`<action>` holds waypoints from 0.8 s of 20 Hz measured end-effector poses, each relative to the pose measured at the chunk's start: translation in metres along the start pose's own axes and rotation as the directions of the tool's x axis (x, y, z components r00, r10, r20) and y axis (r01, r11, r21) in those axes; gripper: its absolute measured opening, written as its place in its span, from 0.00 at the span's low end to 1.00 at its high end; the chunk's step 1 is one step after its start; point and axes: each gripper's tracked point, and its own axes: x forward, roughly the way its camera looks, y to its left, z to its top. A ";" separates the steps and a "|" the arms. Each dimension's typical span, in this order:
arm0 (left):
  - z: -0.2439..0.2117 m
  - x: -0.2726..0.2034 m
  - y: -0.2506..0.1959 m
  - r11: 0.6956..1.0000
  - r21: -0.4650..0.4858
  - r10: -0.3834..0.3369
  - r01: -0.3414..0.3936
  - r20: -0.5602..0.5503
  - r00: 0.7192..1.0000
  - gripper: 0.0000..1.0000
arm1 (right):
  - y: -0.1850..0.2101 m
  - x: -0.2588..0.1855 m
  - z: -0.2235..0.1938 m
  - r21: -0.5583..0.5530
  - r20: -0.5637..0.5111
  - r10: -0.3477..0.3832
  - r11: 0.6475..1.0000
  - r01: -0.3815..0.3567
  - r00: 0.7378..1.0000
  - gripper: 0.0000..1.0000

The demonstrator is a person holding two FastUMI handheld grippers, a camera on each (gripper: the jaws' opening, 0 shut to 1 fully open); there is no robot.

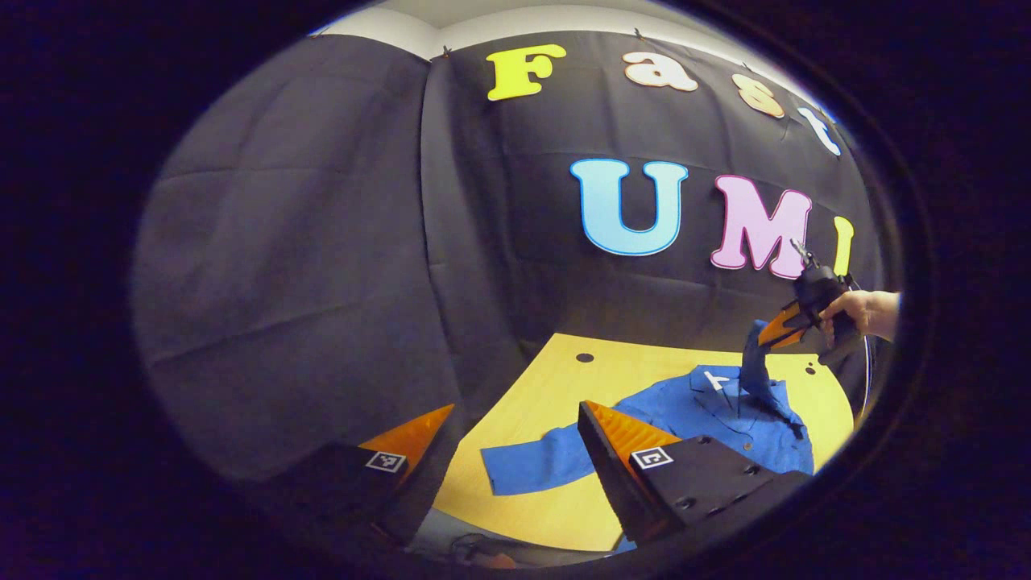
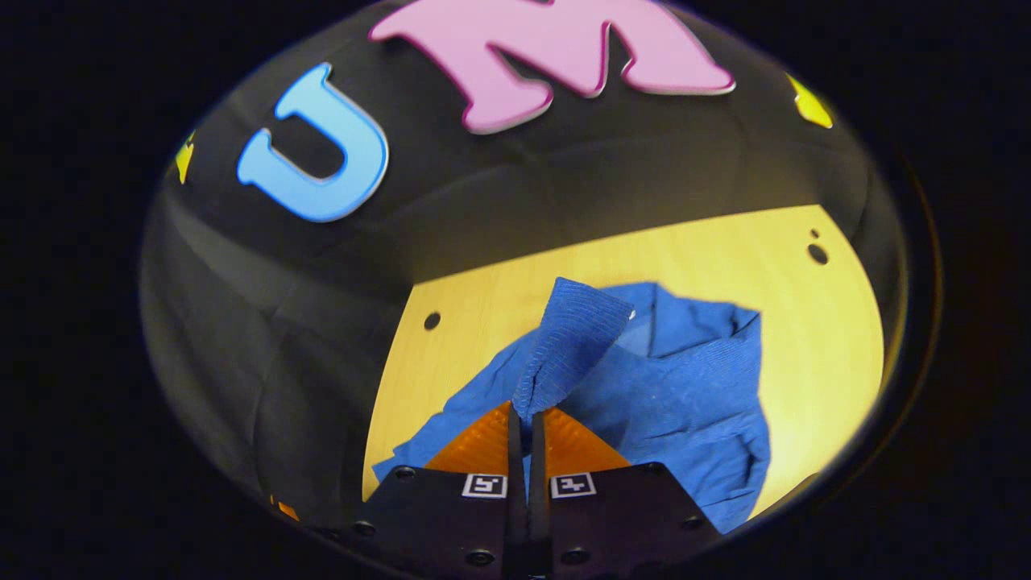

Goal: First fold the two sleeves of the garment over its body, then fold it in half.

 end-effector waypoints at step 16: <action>-0.080 -0.035 -0.001 0.986 -0.146 0.042 -0.084 -0.274 0.961 0.84 | 0.052 0.129 -0.078 0.219 -0.133 0.201 0.961 -0.169 0.971 0.77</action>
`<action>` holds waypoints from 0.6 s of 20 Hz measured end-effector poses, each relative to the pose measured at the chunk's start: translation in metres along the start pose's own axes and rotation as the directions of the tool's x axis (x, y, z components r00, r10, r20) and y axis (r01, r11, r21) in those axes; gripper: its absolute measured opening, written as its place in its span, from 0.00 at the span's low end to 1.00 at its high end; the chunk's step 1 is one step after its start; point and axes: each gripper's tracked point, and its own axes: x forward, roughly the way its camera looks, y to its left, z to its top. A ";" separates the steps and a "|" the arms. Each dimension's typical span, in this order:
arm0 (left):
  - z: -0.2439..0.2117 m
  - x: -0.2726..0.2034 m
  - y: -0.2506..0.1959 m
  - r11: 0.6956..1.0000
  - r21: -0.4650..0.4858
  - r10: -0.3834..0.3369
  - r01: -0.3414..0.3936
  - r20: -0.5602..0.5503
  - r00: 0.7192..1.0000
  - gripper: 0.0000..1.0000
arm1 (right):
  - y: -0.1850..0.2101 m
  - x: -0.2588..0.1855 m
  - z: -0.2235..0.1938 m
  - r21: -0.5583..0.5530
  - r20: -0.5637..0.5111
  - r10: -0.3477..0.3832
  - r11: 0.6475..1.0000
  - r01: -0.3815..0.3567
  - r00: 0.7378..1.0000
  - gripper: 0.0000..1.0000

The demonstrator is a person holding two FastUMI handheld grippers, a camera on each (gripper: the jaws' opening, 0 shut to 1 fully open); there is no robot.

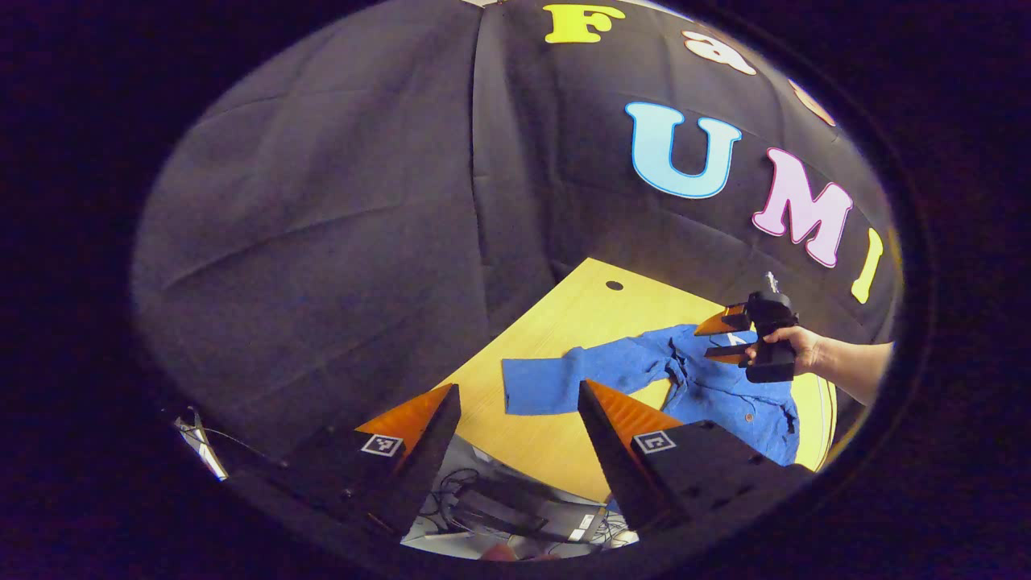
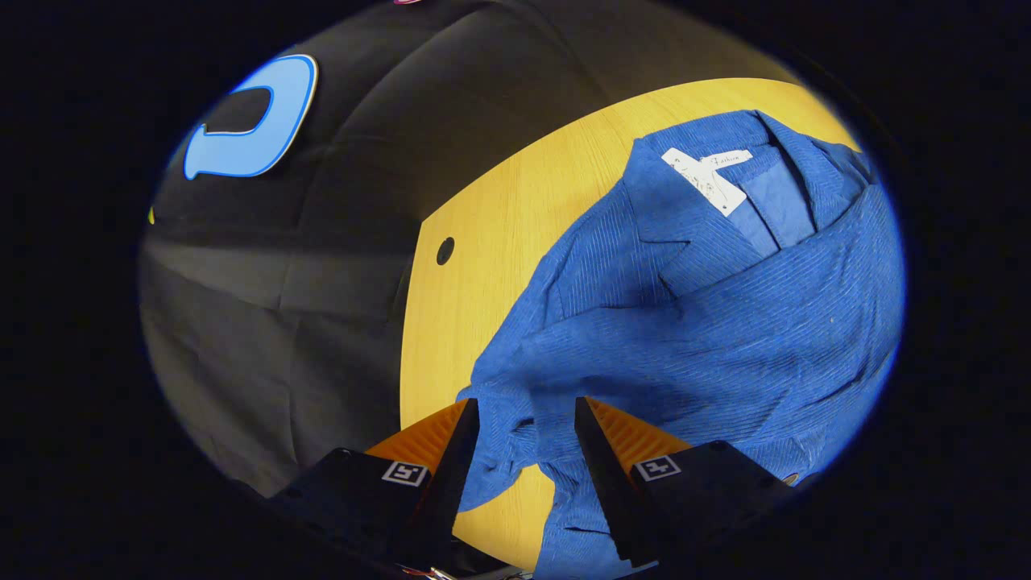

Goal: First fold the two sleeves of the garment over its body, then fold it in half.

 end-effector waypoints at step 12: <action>-0.019 0.143 -0.029 0.998 0.033 -0.034 0.050 -0.385 0.922 0.86 | -0.007 -0.180 0.037 -0.319 0.078 0.079 0.946 -0.051 0.994 0.77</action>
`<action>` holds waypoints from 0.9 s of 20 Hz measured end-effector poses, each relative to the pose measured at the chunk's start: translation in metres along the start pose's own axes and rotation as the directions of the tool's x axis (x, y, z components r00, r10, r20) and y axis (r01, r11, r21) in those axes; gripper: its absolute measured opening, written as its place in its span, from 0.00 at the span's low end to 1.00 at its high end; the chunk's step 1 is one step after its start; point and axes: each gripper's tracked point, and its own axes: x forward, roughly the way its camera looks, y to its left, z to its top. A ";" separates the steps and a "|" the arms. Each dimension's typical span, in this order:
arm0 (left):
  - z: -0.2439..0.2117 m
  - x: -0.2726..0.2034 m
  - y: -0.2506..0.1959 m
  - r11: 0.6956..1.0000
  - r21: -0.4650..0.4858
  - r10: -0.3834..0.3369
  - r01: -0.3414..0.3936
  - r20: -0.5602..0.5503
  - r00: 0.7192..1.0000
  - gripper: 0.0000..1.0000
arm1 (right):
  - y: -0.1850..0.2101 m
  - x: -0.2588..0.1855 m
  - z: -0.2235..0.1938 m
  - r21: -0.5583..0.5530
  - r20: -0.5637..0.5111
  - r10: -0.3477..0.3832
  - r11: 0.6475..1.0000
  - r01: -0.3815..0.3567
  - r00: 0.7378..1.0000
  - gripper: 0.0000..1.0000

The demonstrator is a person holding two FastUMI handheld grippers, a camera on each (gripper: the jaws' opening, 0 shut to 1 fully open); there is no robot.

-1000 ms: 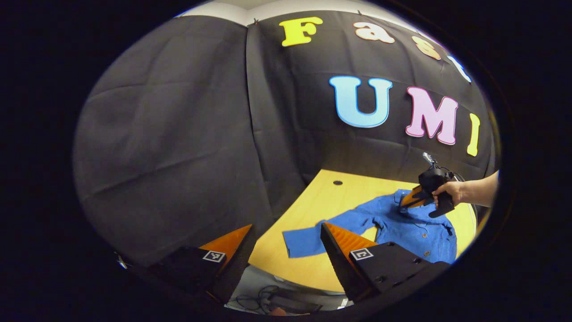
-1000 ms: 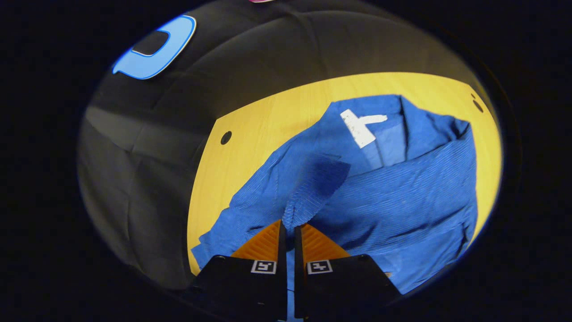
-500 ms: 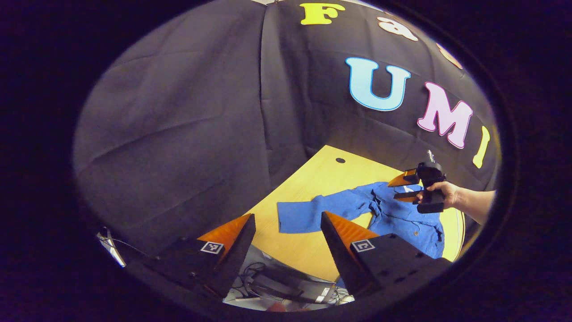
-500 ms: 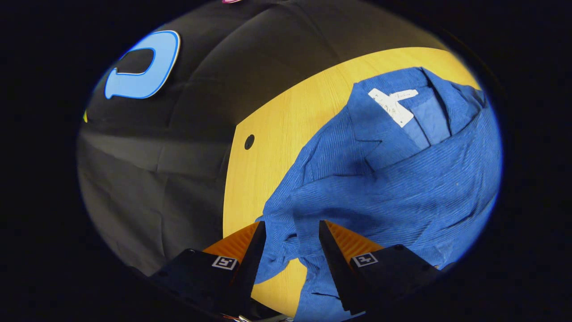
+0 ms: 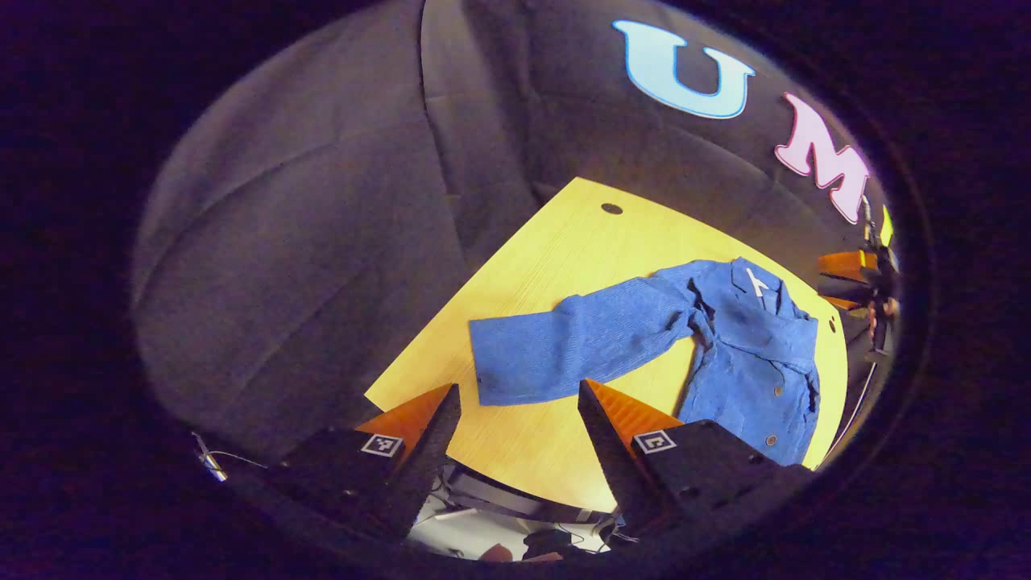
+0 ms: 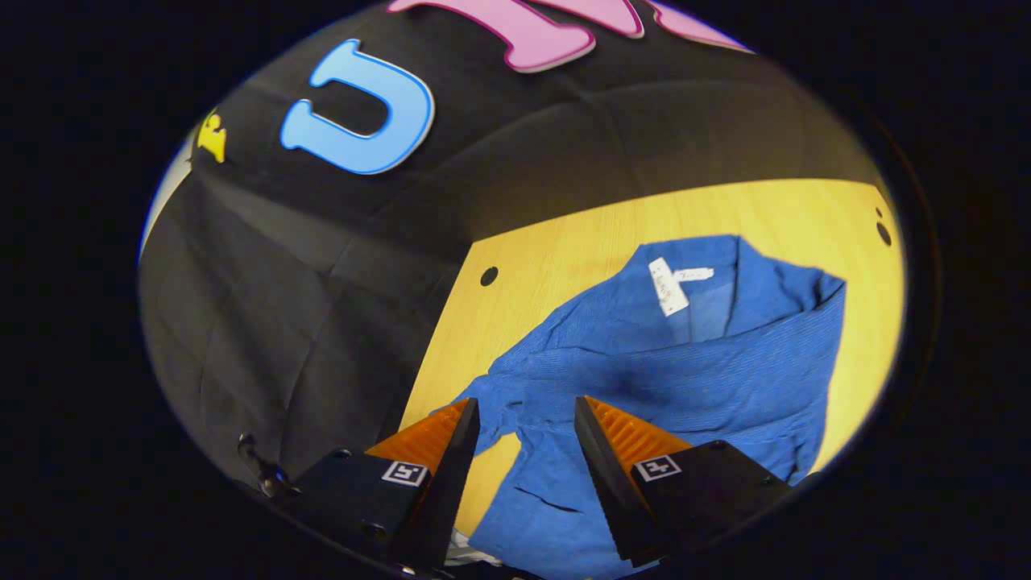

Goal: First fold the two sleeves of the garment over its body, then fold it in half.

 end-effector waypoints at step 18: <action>0.004 0.119 0.012 0.998 -0.043 0.025 -0.055 -0.522 0.853 0.83 | -0.124 -0.200 -0.101 0.209 -0.020 -0.175 0.962 0.175 0.984 0.83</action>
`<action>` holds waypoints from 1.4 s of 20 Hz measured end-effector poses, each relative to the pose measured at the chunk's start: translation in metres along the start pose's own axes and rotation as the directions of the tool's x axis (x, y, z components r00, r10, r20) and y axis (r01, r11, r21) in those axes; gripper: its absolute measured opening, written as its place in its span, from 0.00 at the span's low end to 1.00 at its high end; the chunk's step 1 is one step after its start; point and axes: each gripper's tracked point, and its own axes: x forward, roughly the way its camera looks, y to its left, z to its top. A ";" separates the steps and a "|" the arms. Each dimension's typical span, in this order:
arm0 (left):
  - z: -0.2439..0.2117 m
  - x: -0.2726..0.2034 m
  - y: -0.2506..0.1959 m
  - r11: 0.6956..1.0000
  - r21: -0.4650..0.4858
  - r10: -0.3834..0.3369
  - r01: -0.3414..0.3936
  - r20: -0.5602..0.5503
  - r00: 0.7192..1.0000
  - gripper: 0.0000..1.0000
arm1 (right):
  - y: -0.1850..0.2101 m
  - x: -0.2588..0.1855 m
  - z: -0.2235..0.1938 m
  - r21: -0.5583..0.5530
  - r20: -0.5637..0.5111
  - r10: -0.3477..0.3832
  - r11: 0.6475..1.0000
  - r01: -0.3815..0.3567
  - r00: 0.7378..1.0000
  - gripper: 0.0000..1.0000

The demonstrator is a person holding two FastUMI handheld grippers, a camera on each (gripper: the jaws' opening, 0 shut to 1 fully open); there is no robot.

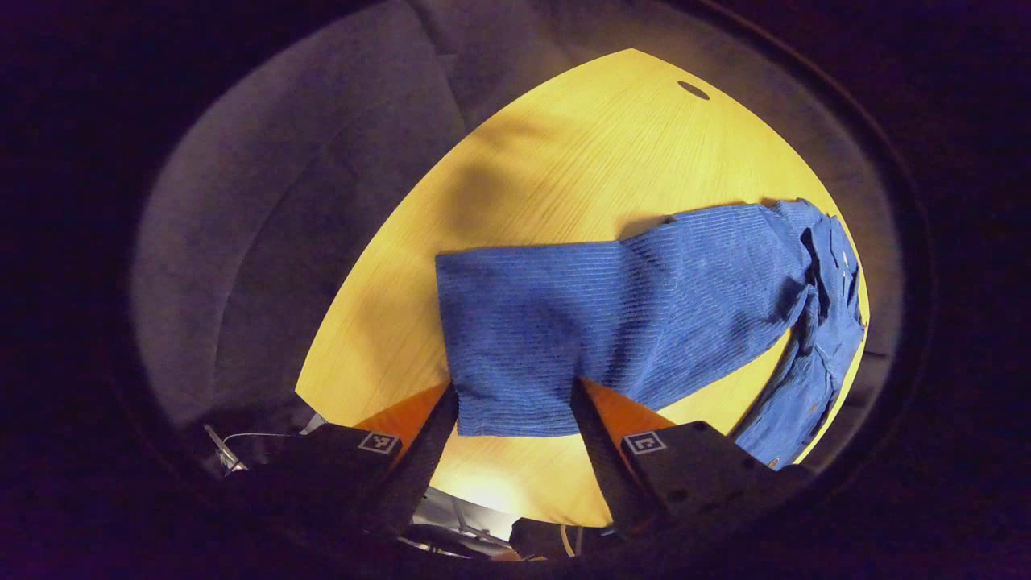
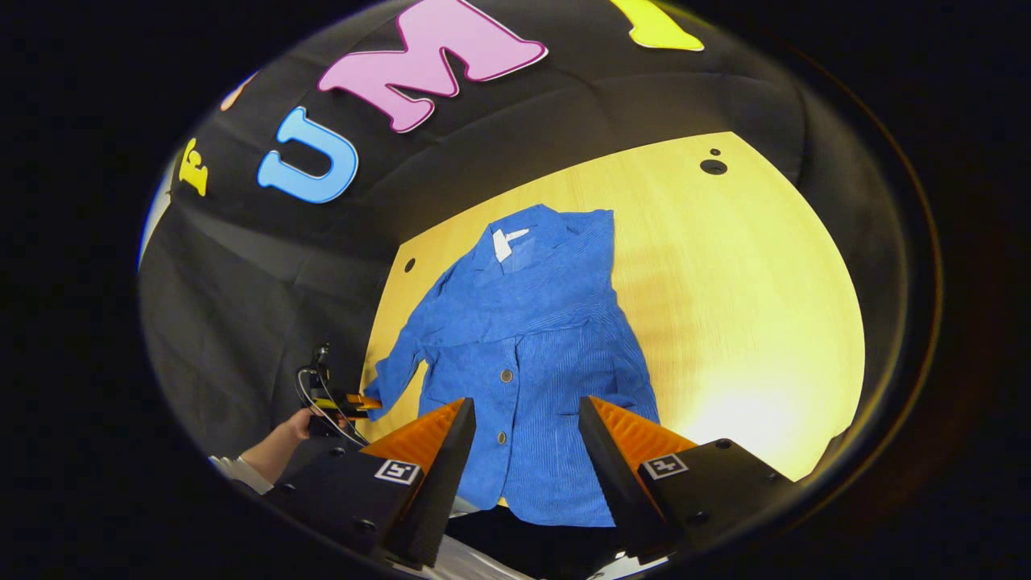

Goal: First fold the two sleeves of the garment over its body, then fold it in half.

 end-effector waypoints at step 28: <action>0.022 -0.227 -0.281 0.799 0.597 -0.373 0.062 0.413 0.831 0.00 | -0.043 -0.006 -0.025 0.046 -0.045 0.032 0.998 -0.030 0.999 0.84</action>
